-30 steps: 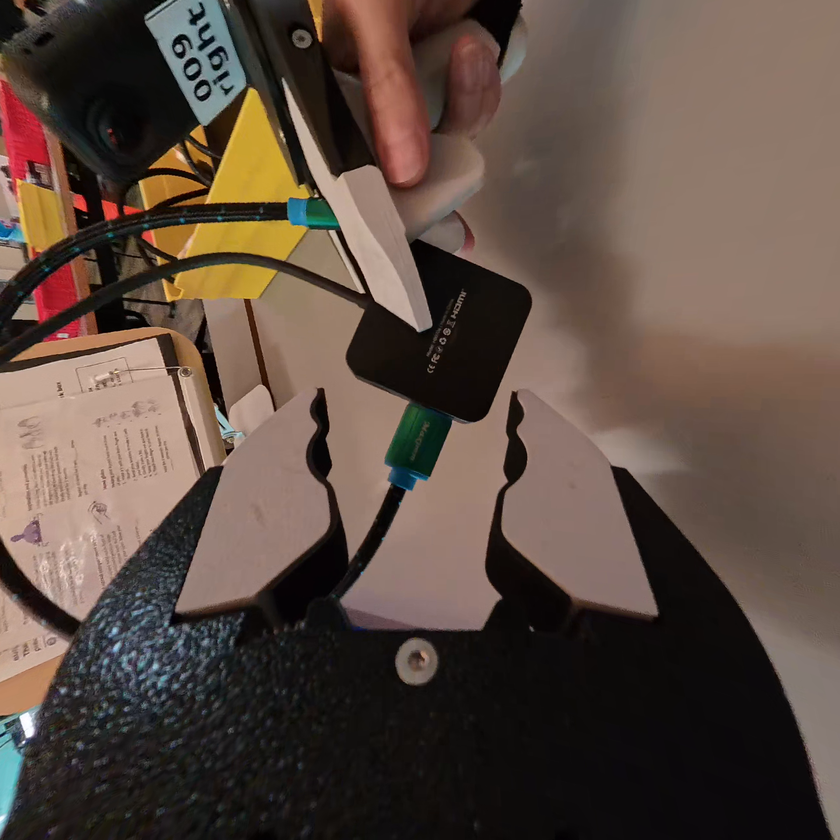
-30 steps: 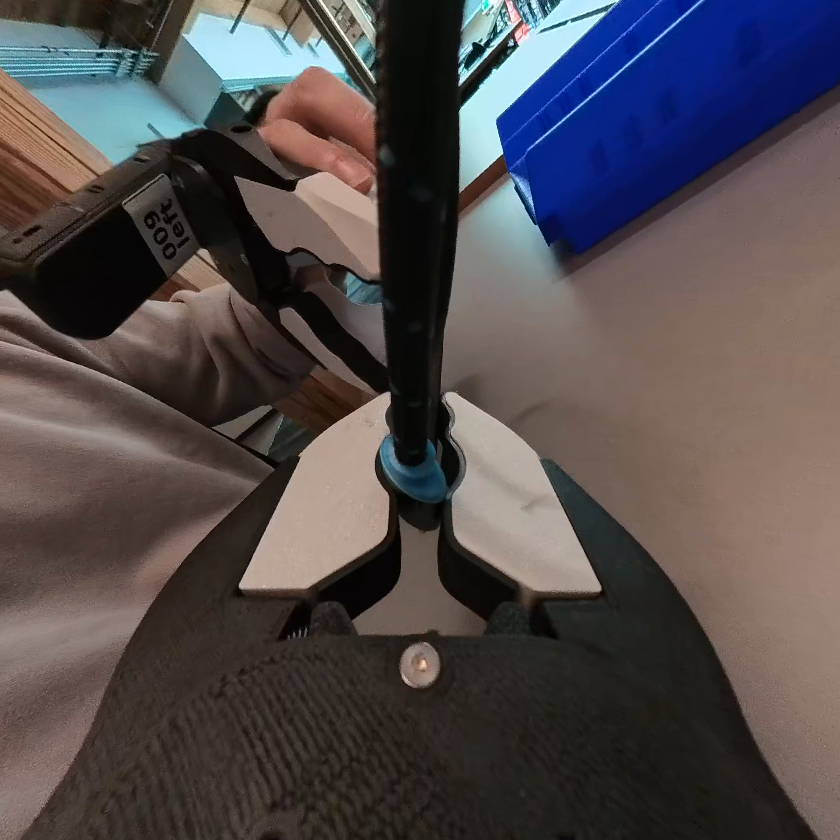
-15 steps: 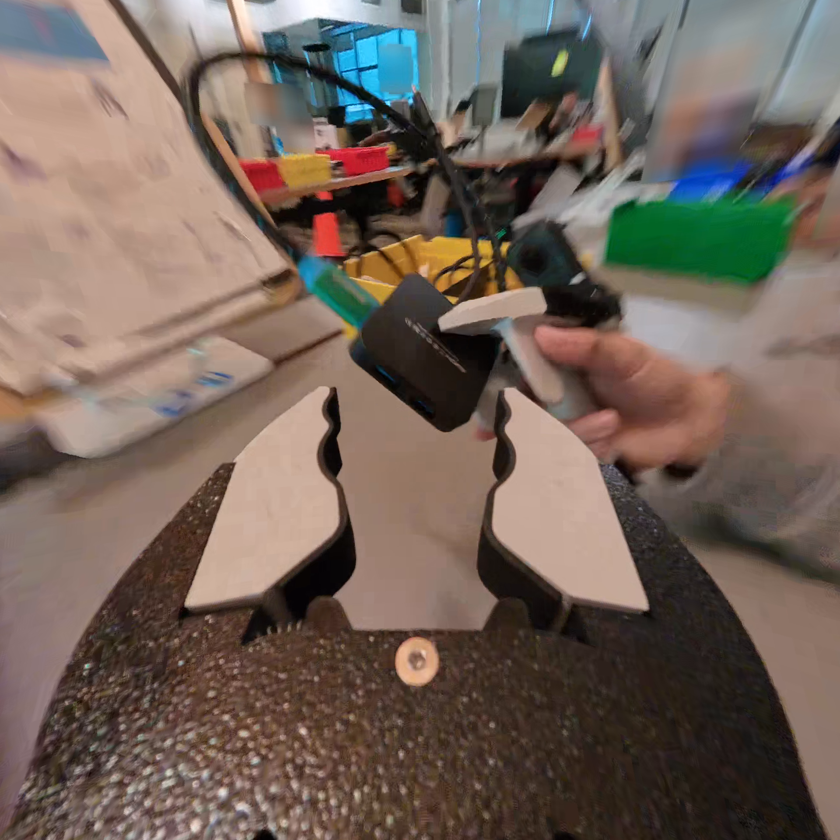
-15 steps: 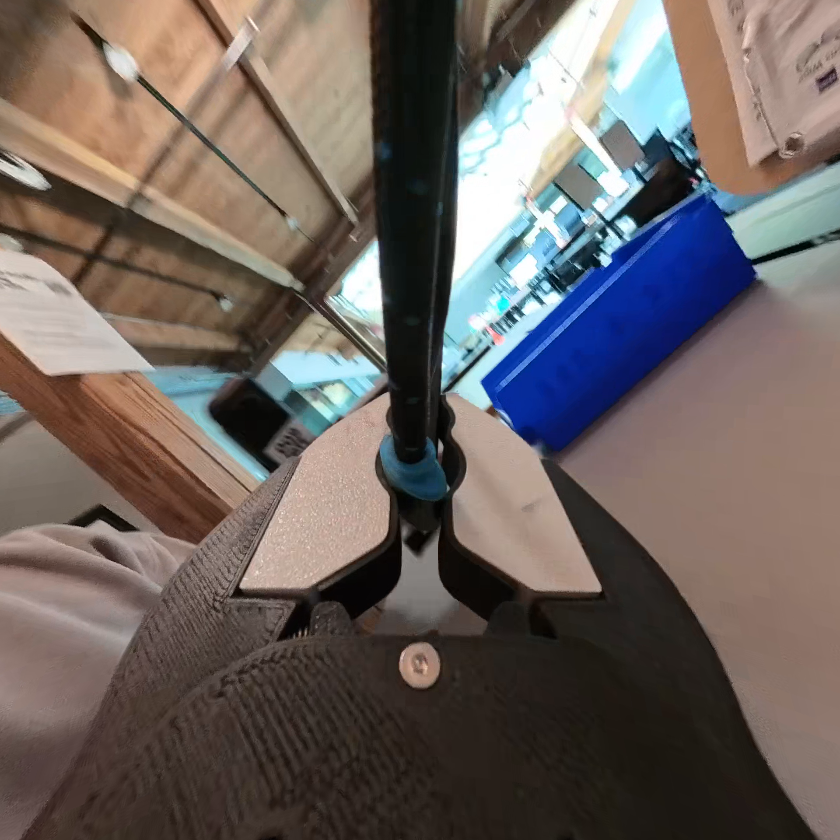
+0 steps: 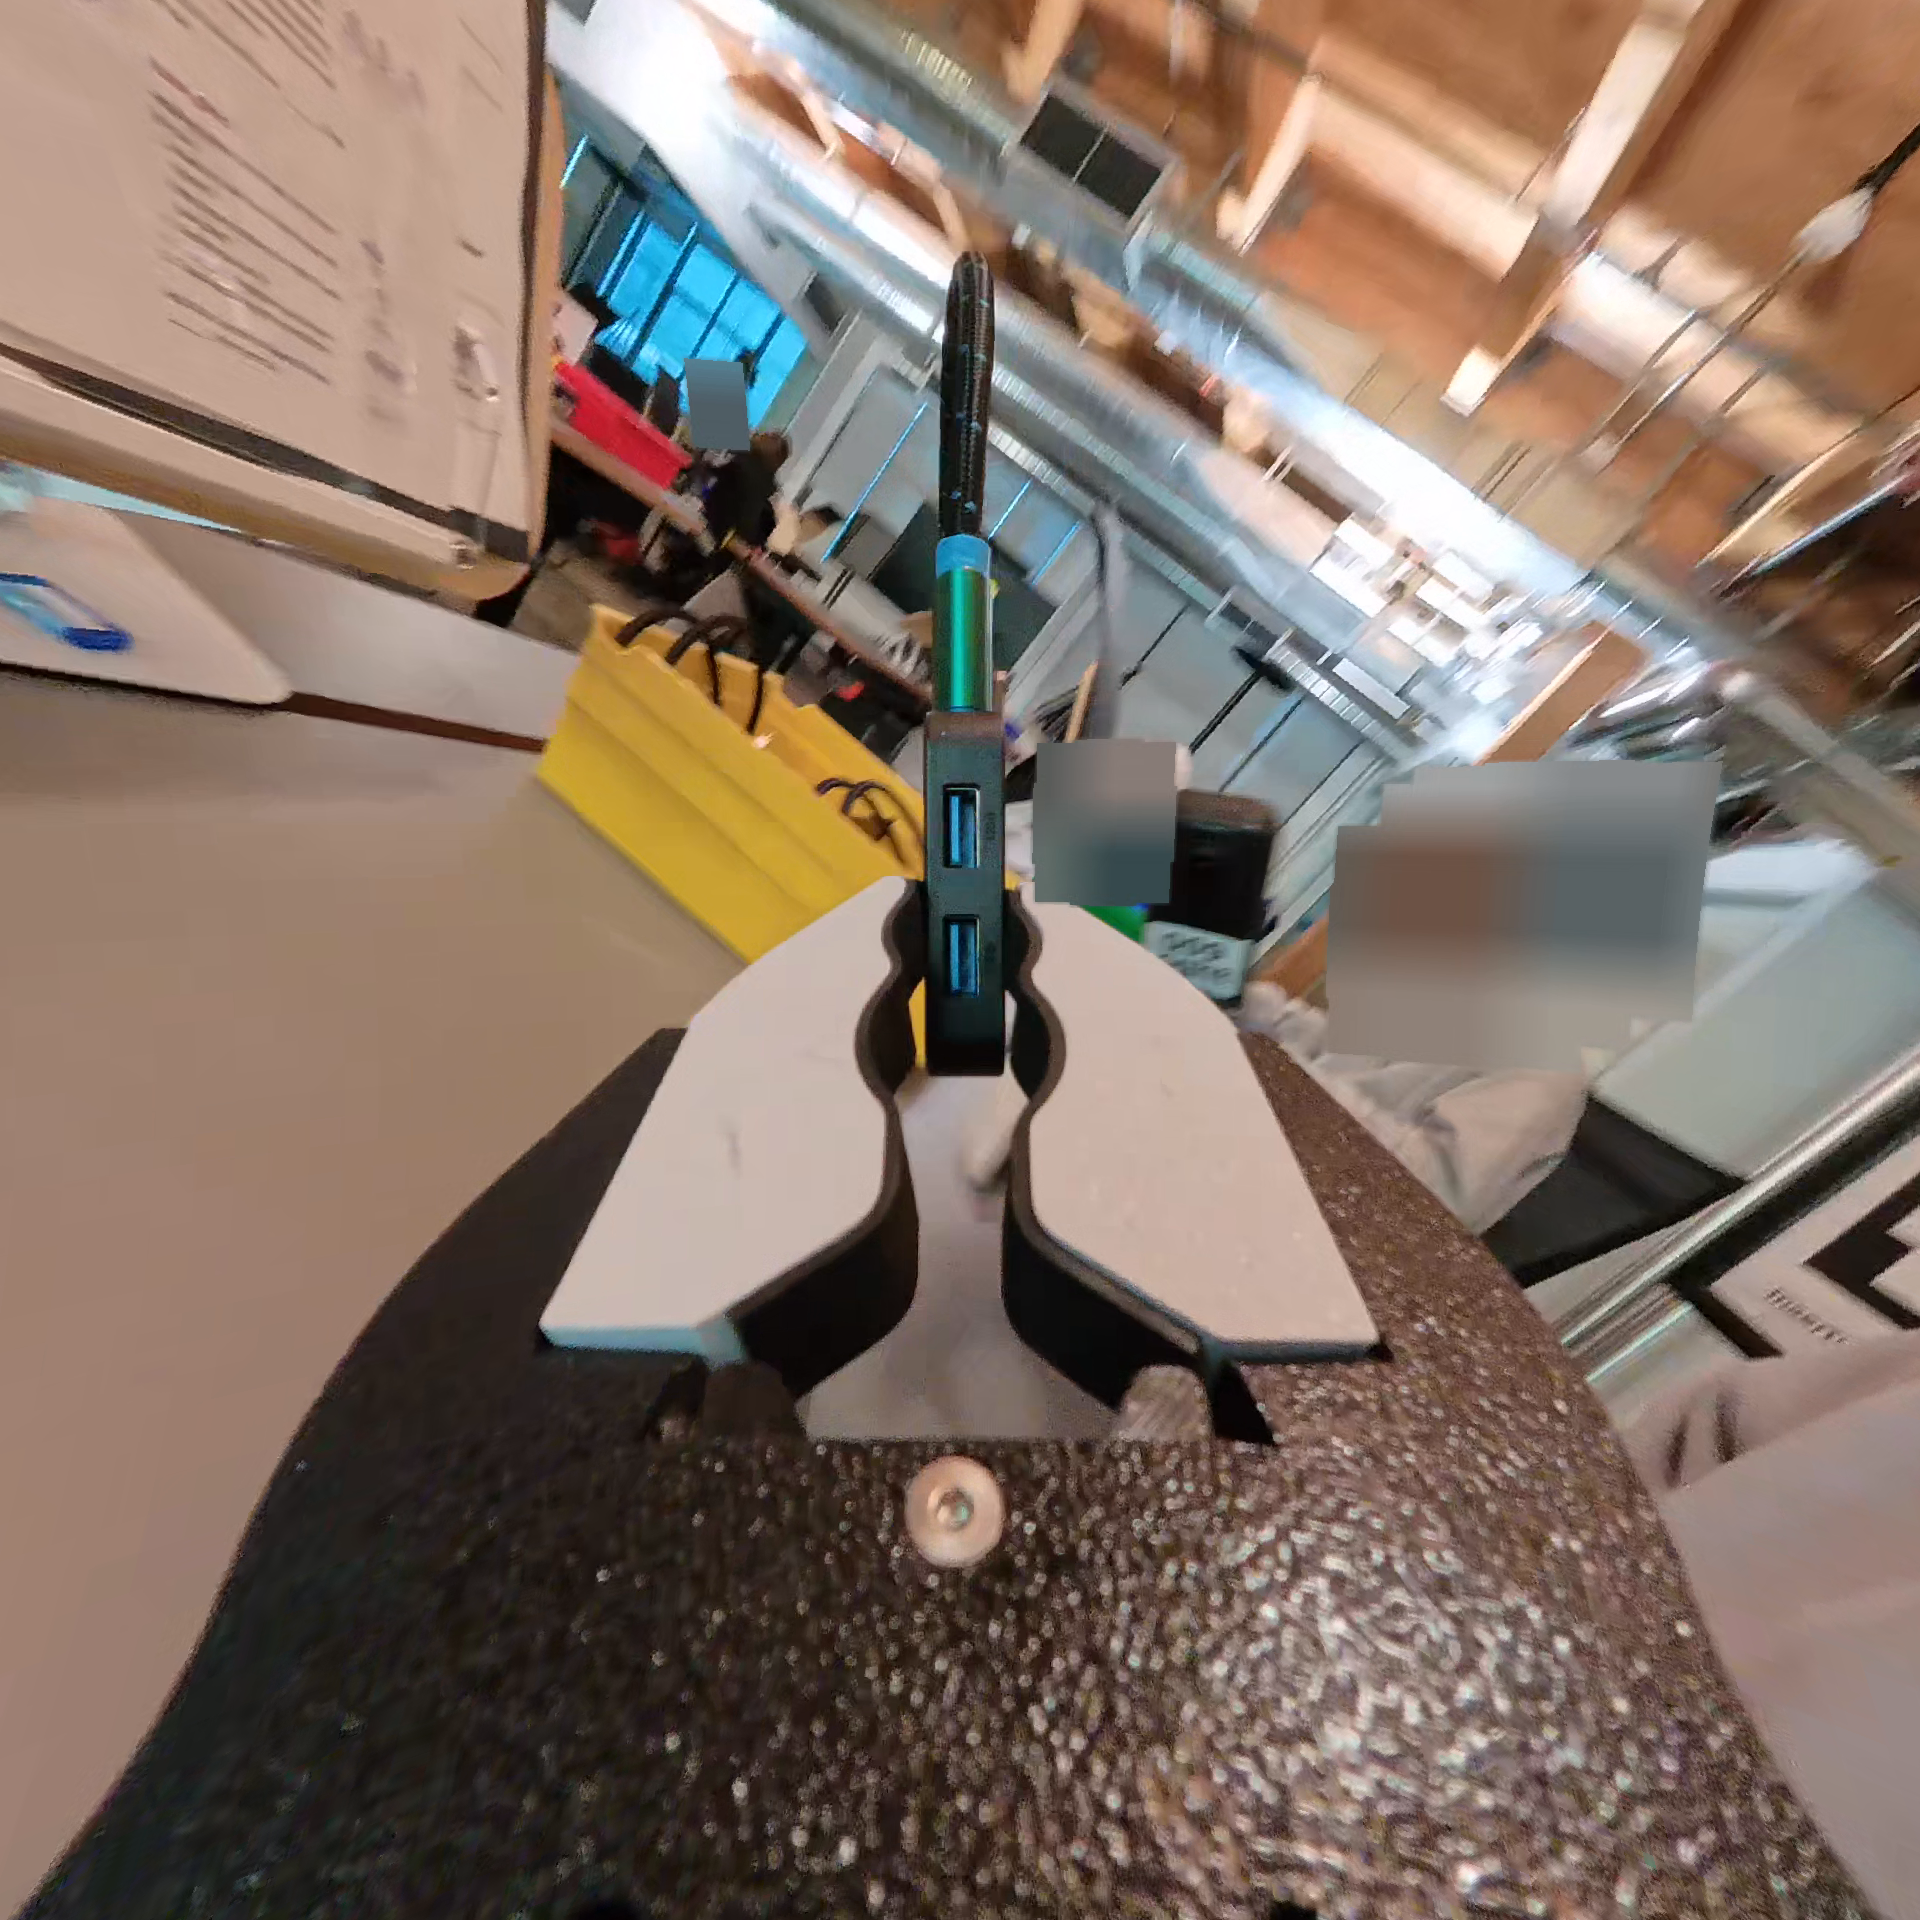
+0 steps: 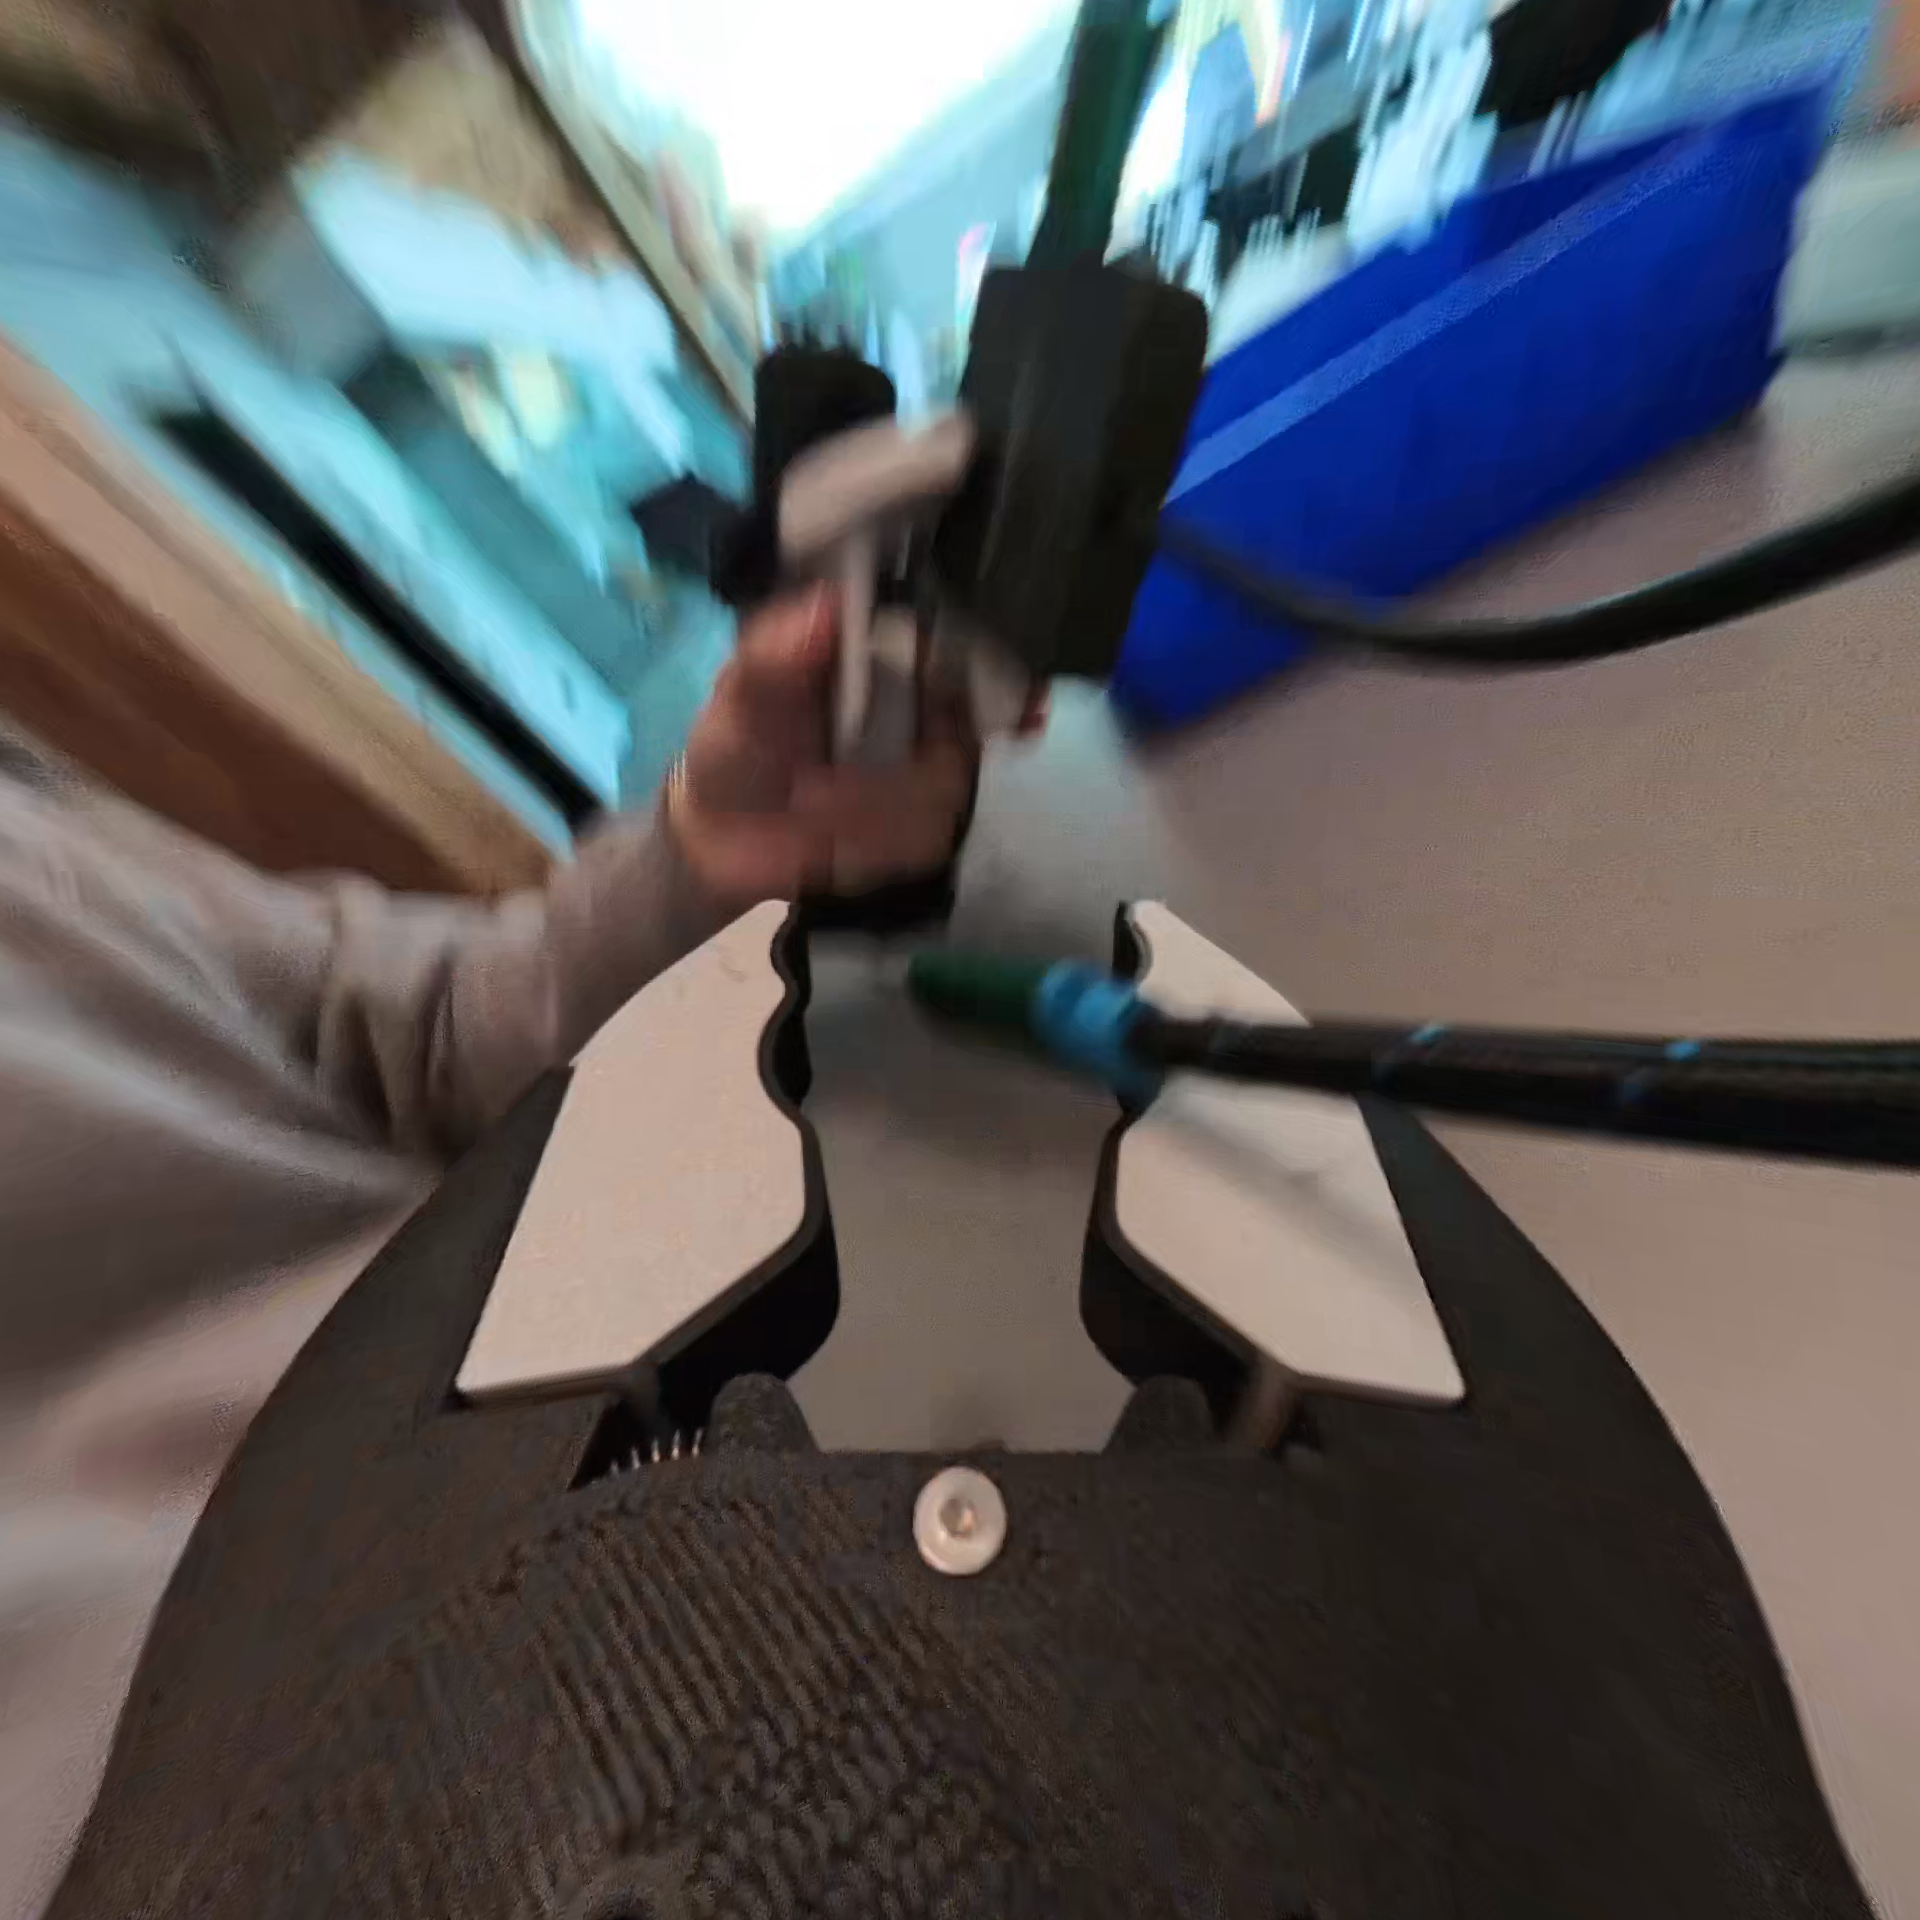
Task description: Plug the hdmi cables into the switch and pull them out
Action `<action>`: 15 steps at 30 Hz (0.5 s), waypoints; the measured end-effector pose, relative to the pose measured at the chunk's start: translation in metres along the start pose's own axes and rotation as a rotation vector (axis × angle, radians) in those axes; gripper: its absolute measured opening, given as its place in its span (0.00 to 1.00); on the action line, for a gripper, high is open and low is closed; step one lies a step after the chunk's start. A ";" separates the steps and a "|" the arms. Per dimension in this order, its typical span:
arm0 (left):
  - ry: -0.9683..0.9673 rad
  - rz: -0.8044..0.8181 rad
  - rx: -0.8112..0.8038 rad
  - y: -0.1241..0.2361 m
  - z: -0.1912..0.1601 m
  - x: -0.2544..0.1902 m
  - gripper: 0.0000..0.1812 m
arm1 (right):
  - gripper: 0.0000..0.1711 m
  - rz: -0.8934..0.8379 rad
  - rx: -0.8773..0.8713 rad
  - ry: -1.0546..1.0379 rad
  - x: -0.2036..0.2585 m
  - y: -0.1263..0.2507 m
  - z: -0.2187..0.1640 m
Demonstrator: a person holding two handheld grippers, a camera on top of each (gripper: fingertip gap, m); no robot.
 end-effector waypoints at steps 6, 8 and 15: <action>-0.087 0.057 0.241 0.017 0.012 0.016 0.08 | 0.28 -0.297 0.221 0.725 0.051 0.031 -0.001; -0.055 0.012 0.332 0.014 0.010 0.014 0.08 | 0.38 -0.545 0.036 1.143 0.069 0.034 0.042; 0.022 -0.160 0.568 -0.001 0.004 -0.003 0.08 | 0.46 -0.577 0.445 1.763 0.040 -0.006 0.059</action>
Point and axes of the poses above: each gripper's, where its closed fingertips meet, y back along the fingers, z out of its top, x = y × z across the jaws, the point moved 4 cm from there along y, back along the fingers, and after that the axes turned 12 degrees about -y, right-handed, at the moved point
